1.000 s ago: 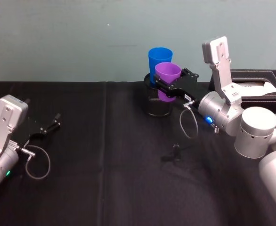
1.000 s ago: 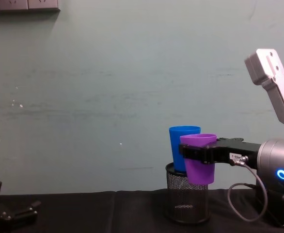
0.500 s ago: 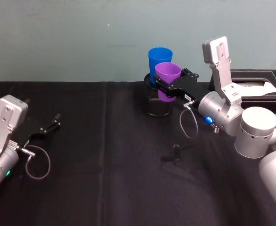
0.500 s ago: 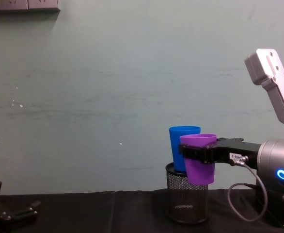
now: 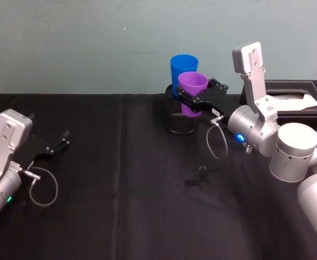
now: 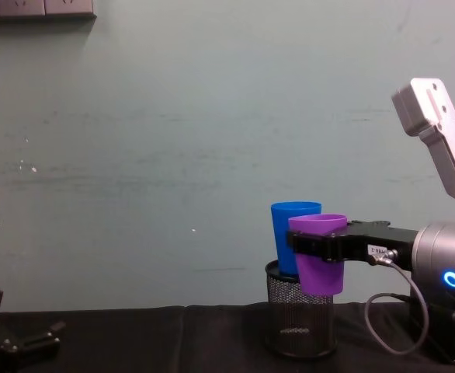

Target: Pick up one cup with a gripper and tap it against the other cup.

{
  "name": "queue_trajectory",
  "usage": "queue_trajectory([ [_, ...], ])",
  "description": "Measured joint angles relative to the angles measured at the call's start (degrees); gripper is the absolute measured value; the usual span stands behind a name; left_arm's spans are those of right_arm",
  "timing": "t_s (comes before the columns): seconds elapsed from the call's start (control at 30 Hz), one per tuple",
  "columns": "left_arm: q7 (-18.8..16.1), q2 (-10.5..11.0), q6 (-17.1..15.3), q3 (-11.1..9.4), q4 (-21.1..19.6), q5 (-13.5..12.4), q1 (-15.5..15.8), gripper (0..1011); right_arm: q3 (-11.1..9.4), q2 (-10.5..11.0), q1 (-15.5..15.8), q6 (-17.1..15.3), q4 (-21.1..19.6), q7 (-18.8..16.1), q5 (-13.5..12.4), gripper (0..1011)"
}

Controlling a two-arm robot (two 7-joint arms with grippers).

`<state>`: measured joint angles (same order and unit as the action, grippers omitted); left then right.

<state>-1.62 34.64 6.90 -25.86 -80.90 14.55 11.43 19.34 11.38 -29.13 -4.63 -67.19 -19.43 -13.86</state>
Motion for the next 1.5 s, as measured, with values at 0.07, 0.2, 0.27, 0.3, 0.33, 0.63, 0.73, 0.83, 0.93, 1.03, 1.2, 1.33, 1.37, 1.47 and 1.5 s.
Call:
queue_trajectory([
  [0.07, 0.0, 0.0, 0.0, 0.0, 0.0, 0.0, 0.0, 1000, 0.0, 0.0, 0.0, 0.0, 0.0, 0.0, 0.0, 721],
  [0.2, 0.0, 0.0, 0.0, 0.0, 0.0, 0.0, 0.0, 1000, 0.0, 0.0, 0.0, 0.0, 0.0, 0.0, 0.0, 721],
  [0.27, 0.0, 0.0, 0.0, 0.0, 0.0, 0.0, 0.0, 1000, 0.0, 0.0, 0.0, 0.0, 0.0, 0.0, 0.0, 721],
  [0.3, 0.0, 0.0, 0.0, 0.0, 0.0, 0.0, 0.0, 1000, 0.0, 0.0, 0.0, 0.0, 0.0, 0.0, 0.0, 721],
  [0.33, 0.0, 0.0, 0.0, 0.0, 0.0, 0.0, 0.0, 1000, 0.0, 0.0, 0.0, 0.0, 0.0, 0.0, 0.0, 721],
  [0.63, 0.0, 0.0, 0.0, 0.0, 0.0, 0.0, 0.0, 1000, 0.0, 0.0, 0.0, 0.0, 0.0, 0.0, 0.0, 721],
  [0.73, 0.0, 0.0, 0.0, 0.0, 0.0, 0.0, 0.0, 1000, 0.0, 0.0, 0.0, 0.0, 0.0, 0.0, 0.0, 721],
  [0.83, 0.0, 0.0, 0.0, 0.0, 0.0, 0.0, 0.0, 1000, 0.0, 0.0, 0.0, 0.0, 0.0, 0.0, 0.0, 721],
  [0.93, 0.0, 0.0, 0.0, 0.0, 0.0, 0.0, 0.0, 1000, 0.0, 0.0, 0.0, 0.0, 0.0, 0.0, 0.0, 721],
  [1.03, 0.0, 0.0, 0.0, 0.0, 0.0, 0.0, 0.0, 1000, 0.0, 0.0, 0.0, 0.0, 0.0, 0.0, 0.0, 721],
  [1.2, 0.0, 0.0, 0.0, 0.0, 0.0, 0.0, 0.0, 1000, 0.0, 0.0, 0.0, 0.0, 0.0, 0.0, 0.0, 721],
  [1.33, 0.0, 0.0, 0.0, 0.0, 0.0, 0.0, 0.0, 1000, 0.0, 0.0, 0.0, 0.0, 0.0, 0.0, 0.0, 721],
  [1.37, 0.0, 0.0, 0.0, 0.0, 0.0, 0.0, 0.0, 1000, 0.0, 0.0, 0.0, 0.0, 0.0, 0.0, 0.0, 721],
  [1.47, 0.0, 0.0, 0.0, 0.0, 0.0, 0.0, 0.0, 1000, 0.0, 0.0, 0.0, 0.0, 0.0, 0.0, 0.0, 721],
  [1.5, 0.0, 0.0, 0.0, 0.0, 0.0, 0.0, 0.0, 1000, 0.0, 0.0, 0.0, 0.0, 0.0, 0.0, 0.0, 721],
])
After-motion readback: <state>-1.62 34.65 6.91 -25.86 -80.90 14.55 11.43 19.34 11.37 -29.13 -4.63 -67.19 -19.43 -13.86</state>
